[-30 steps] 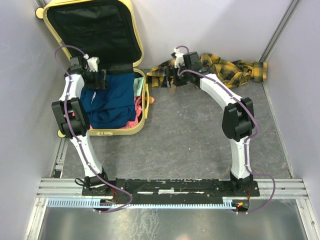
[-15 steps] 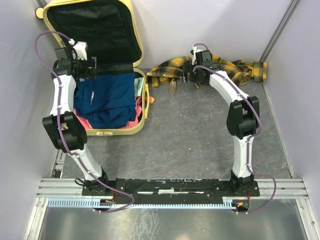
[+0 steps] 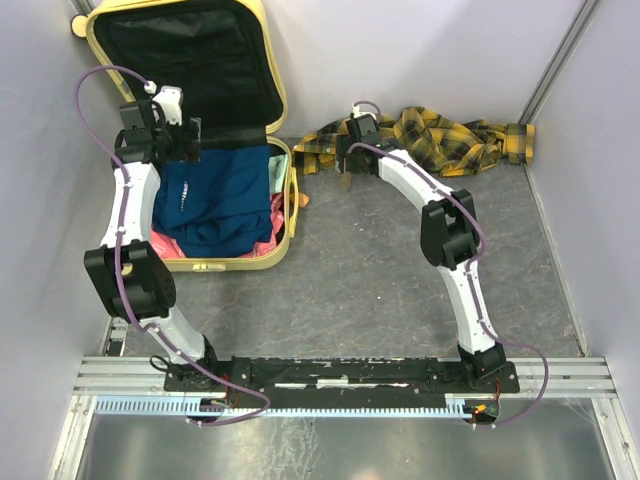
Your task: Pack the luggage
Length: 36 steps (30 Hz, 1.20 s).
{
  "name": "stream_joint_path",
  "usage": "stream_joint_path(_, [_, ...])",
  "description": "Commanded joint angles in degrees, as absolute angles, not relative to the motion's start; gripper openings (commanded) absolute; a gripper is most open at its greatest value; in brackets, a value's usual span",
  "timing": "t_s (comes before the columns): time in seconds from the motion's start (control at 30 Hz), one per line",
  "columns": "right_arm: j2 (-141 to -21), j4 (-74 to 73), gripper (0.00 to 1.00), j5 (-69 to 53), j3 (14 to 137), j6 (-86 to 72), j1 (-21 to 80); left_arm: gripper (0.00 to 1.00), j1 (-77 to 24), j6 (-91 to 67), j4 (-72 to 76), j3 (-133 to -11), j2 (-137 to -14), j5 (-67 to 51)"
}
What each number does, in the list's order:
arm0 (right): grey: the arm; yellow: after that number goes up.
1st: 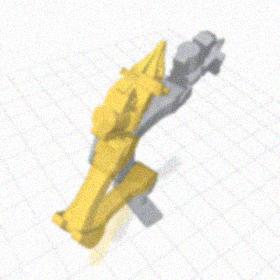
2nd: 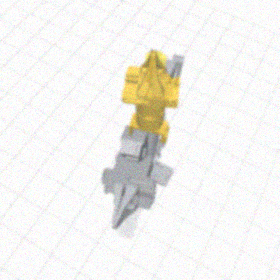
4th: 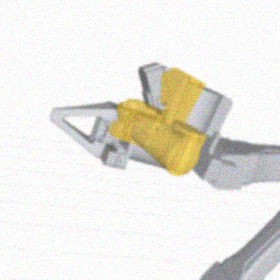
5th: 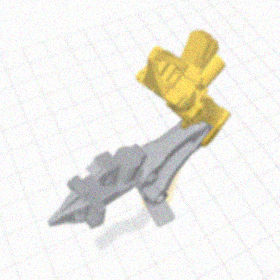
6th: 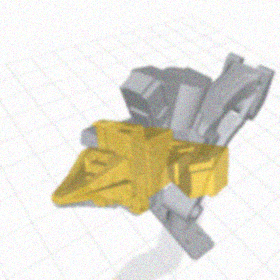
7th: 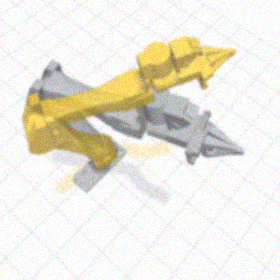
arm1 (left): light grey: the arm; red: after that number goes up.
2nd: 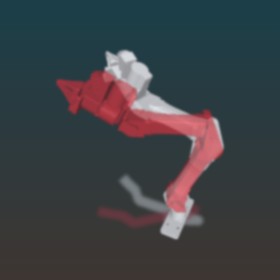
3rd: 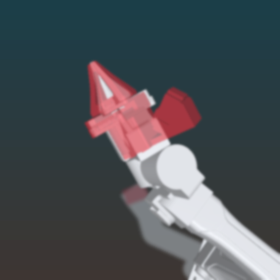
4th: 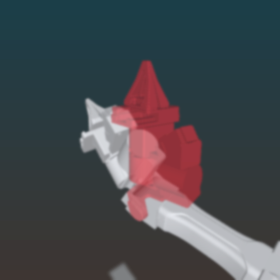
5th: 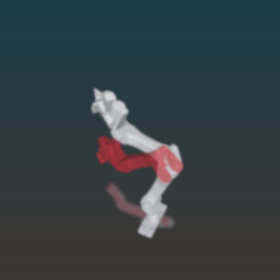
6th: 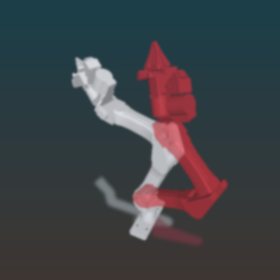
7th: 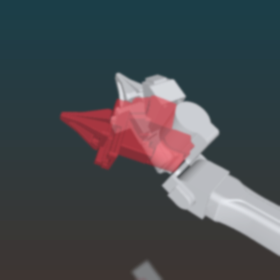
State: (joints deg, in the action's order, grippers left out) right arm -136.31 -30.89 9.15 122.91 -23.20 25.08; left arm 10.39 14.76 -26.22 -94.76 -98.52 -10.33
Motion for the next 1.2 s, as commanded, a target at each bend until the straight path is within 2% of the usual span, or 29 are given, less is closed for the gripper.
stream_joint_path(0.0, [-140.5,-29.1,0.79,15.2,128.6,-25.2,25.9,0.99,10.5,14.7,-23.0,-92.7,-93.5,-8.1])
stream_joint_path(0.23, [-146.2,-27.1,0.74,19.0,132.7,-25.7,26.7,0.99,10.5,15.7,-23.0,-91.7,-93.0,-6.2])
stream_joint_path(0.37, [-149.1,-25.7,0.66,20.1,134.0,-24.5,27.0,0.99,10.5,16.2,-23.1,-91.4,-93.1,-6.0])
stream_joint_path(0.47, [-148.6,-26.3,0.57,21.1,133.0,-24.2,26.8,0.99,10.5,16.4,-22.8,-91.0,-93.0,-5.7])
stream_joint_path(0.63, [-141.0,-26.0,0.31,17.8,125.1,-22.5,25.1,0.99,10.5,15.5,-22.3,-91.2,-93.8,-6.7])
stream_joint_path(0.8, [-124.3,-16.9,0.23,5.2,107.6,-19.6,23.1,0.99,10.5,13.5,-22.4,-92.2,-94.6,-8.8])
stream_joint_path(0.9, [-116.1,-12.0,0.14,-1.8,99.5,-16.0,22.9,0.99,10.5,13.0,-22.7,-92.2,-94.7,-9.0])
stream_joint_path(1.0, [-112.3,-12.4,0.11,-10.1,98.0,-13.4,22.8,0.99,10.5,12.5,-22.8,-91.9,-94.4,-9.8])
stream_joint_path(1.17, [-110.6,-9.4,0.12,-25.8,98.4,-15.3,23.6,0.99,10.5,11.0,-22.5,-91.2,-93.7,-10.8])
